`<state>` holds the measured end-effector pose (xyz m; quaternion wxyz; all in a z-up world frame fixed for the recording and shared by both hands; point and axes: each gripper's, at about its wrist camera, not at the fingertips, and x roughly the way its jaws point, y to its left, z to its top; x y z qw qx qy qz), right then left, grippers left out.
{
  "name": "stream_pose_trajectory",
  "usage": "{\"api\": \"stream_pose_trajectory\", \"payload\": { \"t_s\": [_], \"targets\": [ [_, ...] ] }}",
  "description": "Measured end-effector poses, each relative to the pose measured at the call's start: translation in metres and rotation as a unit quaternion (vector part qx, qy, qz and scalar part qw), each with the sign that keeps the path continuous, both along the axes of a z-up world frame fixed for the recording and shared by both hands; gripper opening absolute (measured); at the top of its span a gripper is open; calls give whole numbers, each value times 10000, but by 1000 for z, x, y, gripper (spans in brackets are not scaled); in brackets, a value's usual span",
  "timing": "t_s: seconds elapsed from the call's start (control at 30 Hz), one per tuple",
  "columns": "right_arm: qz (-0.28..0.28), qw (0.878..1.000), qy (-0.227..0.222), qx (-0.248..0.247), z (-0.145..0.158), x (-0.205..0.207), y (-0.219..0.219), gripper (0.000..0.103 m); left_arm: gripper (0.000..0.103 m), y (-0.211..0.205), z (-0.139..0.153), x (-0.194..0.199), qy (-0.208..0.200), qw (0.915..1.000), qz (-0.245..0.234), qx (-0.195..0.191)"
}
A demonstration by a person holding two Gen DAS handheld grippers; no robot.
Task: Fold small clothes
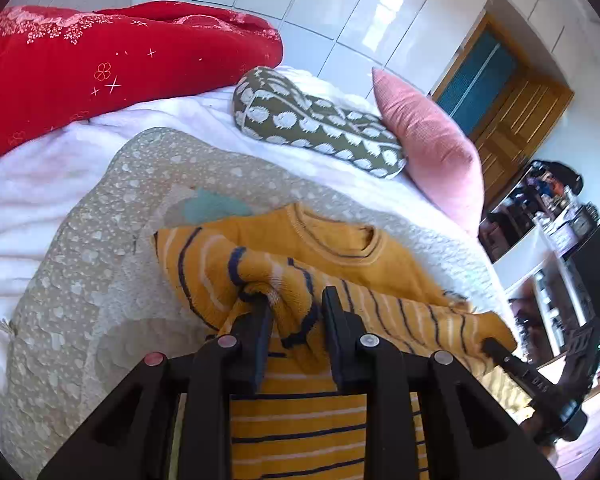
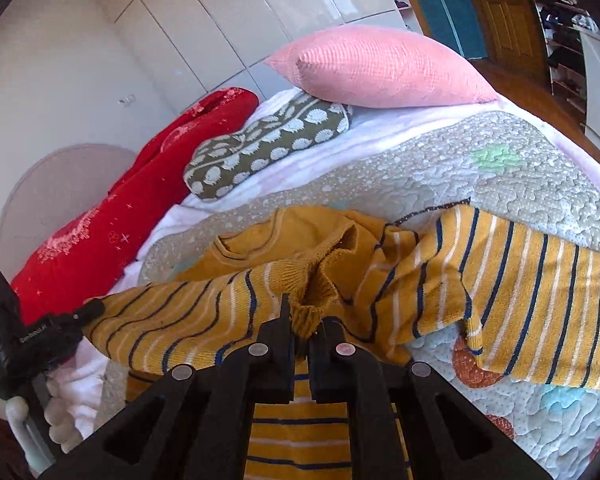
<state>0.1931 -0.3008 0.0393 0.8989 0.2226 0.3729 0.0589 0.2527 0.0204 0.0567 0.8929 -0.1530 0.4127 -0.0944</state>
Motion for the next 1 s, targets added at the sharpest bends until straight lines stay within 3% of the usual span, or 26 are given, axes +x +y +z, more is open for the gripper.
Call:
{"api": "stream_pose_trajectory", "payload": {
  "t_s": [0.1, 0.23, 0.3, 0.43, 0.53, 0.6, 0.7, 0.77, 0.83, 1.0],
  "targets": [
    [-110, 9993, 356, 24, -29, 9, -4, 5, 29, 0, -34, 3, 313, 9959, 123, 843],
    [-189, 9974, 682, -136, -56, 17, -7, 5, 32, 21, -62, 2, 450, 9800, 525, 1865],
    [-188, 9966, 796, -133, -66, 19, -10, 5, 38, 43, -66, -1, 585, 9827, 619, 1645],
    [-151, 9961, 863, -37, -80, 22, -17, 6, 39, 85, -64, -20, 815, 9882, 908, 923],
    [-193, 9962, 850, -8, -84, 22, -17, 6, 46, 92, -54, -37, 742, 9923, 858, 505],
    [-159, 9965, 821, -84, -83, 20, -16, 7, 61, 88, -54, -38, 789, 9938, 767, 178],
    [-163, 9972, 711, -187, -72, 11, -15, 13, 62, 73, -65, -25, 1014, 9926, 670, 21],
    [-250, 9975, 598, -268, -62, -1, -18, 21, 62, 56, -74, -8, 1109, 9889, 622, 764],
    [-332, 9977, 516, -290, -51, -15, -27, 26, 58, 41, -90, 2, 1358, 9692, 736, 1921],
    [-661, 9962, 408, -388, -33, -52, -77, 33, 58, 35, -86, -10, 1336, 9593, 789, 2360]
  ]
}}
